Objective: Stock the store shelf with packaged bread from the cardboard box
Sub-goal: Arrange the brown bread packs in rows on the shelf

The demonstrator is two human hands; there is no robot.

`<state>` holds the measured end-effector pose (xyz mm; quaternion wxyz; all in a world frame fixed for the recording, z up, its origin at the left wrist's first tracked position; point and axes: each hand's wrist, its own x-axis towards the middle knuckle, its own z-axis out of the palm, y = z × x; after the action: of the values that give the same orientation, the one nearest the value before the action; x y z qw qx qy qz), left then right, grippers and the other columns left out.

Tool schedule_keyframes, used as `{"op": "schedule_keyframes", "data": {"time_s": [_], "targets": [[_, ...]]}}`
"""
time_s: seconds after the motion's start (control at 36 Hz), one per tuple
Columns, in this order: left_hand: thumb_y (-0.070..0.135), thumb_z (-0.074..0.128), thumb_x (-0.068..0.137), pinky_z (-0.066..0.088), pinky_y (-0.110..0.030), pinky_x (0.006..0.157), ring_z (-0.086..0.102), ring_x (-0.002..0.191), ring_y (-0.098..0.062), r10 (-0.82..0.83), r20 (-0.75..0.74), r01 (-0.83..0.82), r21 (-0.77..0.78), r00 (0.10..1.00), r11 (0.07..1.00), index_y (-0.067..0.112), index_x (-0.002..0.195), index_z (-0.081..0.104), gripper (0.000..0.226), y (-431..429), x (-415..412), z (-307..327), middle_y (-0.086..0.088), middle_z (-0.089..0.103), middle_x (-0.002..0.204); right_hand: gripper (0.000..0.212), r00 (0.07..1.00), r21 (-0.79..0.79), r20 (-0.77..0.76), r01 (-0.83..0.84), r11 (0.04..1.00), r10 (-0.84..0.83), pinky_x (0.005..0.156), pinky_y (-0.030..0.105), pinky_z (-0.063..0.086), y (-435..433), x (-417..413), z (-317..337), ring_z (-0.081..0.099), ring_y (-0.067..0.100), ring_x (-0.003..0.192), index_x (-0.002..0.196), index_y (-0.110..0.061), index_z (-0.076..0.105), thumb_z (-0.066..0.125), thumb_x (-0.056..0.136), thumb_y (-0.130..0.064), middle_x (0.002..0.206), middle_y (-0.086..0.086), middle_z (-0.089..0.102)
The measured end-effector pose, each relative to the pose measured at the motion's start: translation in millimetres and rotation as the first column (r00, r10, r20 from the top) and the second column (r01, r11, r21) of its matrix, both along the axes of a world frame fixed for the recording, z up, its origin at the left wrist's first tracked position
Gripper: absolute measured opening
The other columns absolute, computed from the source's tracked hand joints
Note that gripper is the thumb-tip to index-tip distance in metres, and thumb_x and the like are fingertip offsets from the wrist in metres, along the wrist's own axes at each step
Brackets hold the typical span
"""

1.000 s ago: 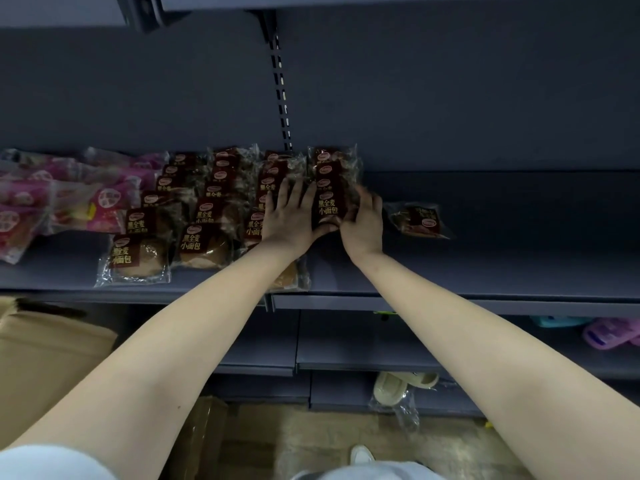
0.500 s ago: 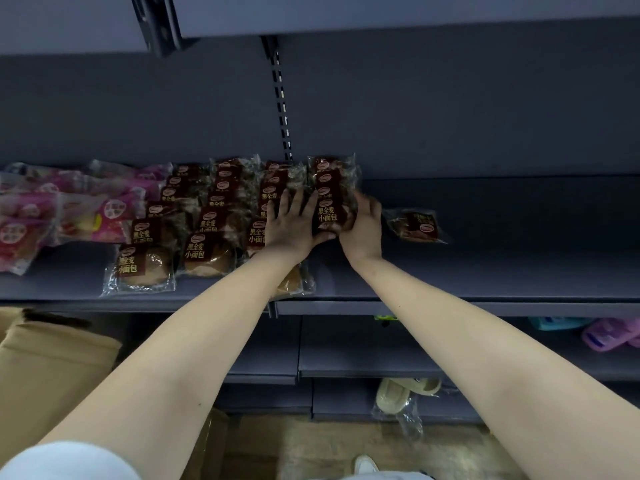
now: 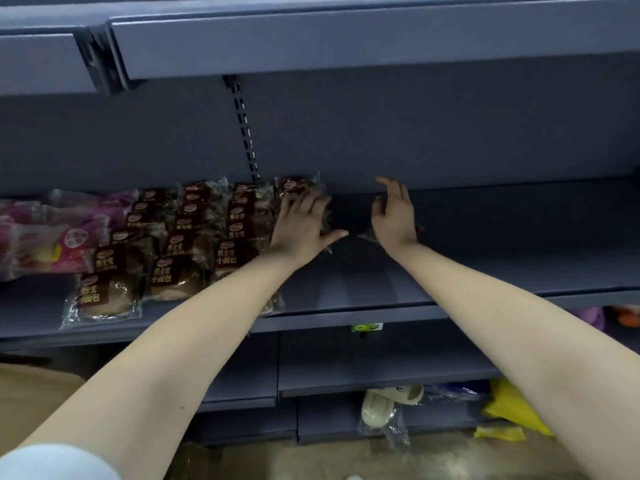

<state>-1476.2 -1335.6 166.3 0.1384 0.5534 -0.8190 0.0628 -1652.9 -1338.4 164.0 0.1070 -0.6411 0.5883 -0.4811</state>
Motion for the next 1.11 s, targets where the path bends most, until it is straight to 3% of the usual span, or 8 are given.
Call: {"op": "schedule_keyframes", "data": {"time_s": [0.25, 0.56, 0.72, 0.78, 0.86, 0.94, 1.03, 1.11], "targets": [[0.068, 0.036, 0.089, -0.004, -0.043, 0.119, 0.026, 0.142, -0.019, -0.138, 0.051, 0.128, 0.164, 0.989, 0.978, 0.017, 0.148, 0.03, 0.078, -8, -65, -10, -0.003, 0.034, 0.152, 0.055, 0.937, 0.52, -0.345, 0.146, 0.841, 0.05, 0.116, 0.046, 0.017, 2, -68, -21, 0.025, 0.031, 0.14, 0.149, -0.02, 0.025, 0.039, 0.099, -0.036, 0.153, 0.01, 0.026], [0.066, 0.058, 0.077, 0.011, -0.047, 0.117, 0.042, 0.132, -0.023, -0.133, -0.119, 0.169, 0.38, 0.984, 0.909, 0.027, 0.146, 0.031, 0.083, -11, -97, -16, -0.002, 0.048, 0.143, 0.053, 0.993, 0.393, -0.117, 0.071, 0.917, -0.027, 0.104, 0.027, 0.031, 20, -92, -28, 0.037, 0.023, 0.133, 0.14, -0.015, 0.043, 0.058, 0.09, -0.019, 0.138, 0.007, 0.05], [0.05, 0.073, 0.074, 0.038, -0.036, 0.106, 0.052, 0.123, -0.023, -0.138, -0.248, 0.236, 0.427, 0.959, 0.873, 0.027, 0.145, 0.032, 0.085, -10, -96, -14, -0.001, 0.058, 0.133, 0.027, 0.967, 0.396, 0.221, 0.027, 0.918, -0.124, 0.095, 0.029, 0.047, 20, -94, -26, 0.059, 0.021, 0.11, 0.116, -0.016, 0.066, 0.059, 0.091, -0.026, 0.116, 0.006, 0.062], [0.036, 0.079, 0.073, 0.041, -0.029, 0.103, 0.054, 0.122, -0.02, -0.088, -0.415, 0.29, 0.456, 0.906, 0.841, 0.029, 0.146, 0.032, 0.086, -9, -93, -14, 0.001, 0.058, 0.133, 0.012, 0.921, 0.396, 0.364, -0.016, 0.918, -0.141, 0.089, 0.039, 0.054, 16, -92, -28, 0.063, 0.022, 0.101, 0.101, -0.02, 0.067, 0.06, 0.091, -0.022, 0.105, 0.004, 0.066], [0.022, 0.081, 0.074, 0.037, -0.017, 0.098, 0.054, 0.12, -0.016, 0.004, -0.577, 0.282, 0.405, 0.817, 0.87, 0.022, 0.147, 0.031, 0.087, -10, -92, -11, -0.001, 0.058, 0.132, 0.008, 0.805, 0.358, 0.565, -0.042, 0.933, -0.181, 0.072, 0.03, 0.058, 12, -87, -22, 0.064, 0.022, 0.094, 0.096, -0.012, 0.061, 0.054, 0.093, -0.009, 0.095, 0.005, 0.064], [0.018, 0.078, 0.078, 0.046, -0.031, 0.1, 0.062, 0.108, -0.018, 0.185, -0.757, 0.232, 0.408, 0.627, 0.883, 0.019, 0.145, 0.031, 0.083, -16, -91, -7, -0.005, 0.066, 0.117, 0.012, 0.671, 0.31, 0.713, -0.044, 0.95, -0.202, 0.066, 0.028, 0.058, 9, -81, -9, 0.064, 0.02, 0.085, 0.087, -0.011, 0.057, 0.051, 0.093, -0.003, 0.092, 0.007, 0.062], [0.011, 0.071, 0.085, 0.055, -0.034, 0.087, 0.065, 0.1, -0.019, 0.332, -0.848, 0.284, 0.466, 0.412, 0.838, 0.008, 0.138, 0.041, 0.061, -15, -86, 1, -0.012, 0.068, 0.11, 0.021, 0.617, 0.287, 0.764, -0.063, 0.956, -0.189, 0.071, 0.033, 0.058, 3, -72, -2, 0.063, 0.021, 0.085, 0.079, -0.014, 0.054, 0.046, 0.092, 0.001, 0.093, 0.01, 0.063], [-0.004, 0.059, 0.09, 0.055, -0.02, 0.074, 0.064, 0.088, -0.015, 0.359, -0.874, 0.362, 0.467, 0.327, 0.807, -0.003, 0.124, 0.056, 0.034, -10, -82, 7, -0.011, 0.066, 0.098, 0.027, 0.559, 0.287, 0.802, -0.052, 0.957, -0.21, 0.07, 0.031, 0.057, -1, -62, 0, 0.063, 0.021, 0.085, 0.077, -0.014, 0.054, 0.039, 0.089, 0.005, 0.088, 0.008, 0.063]]}}
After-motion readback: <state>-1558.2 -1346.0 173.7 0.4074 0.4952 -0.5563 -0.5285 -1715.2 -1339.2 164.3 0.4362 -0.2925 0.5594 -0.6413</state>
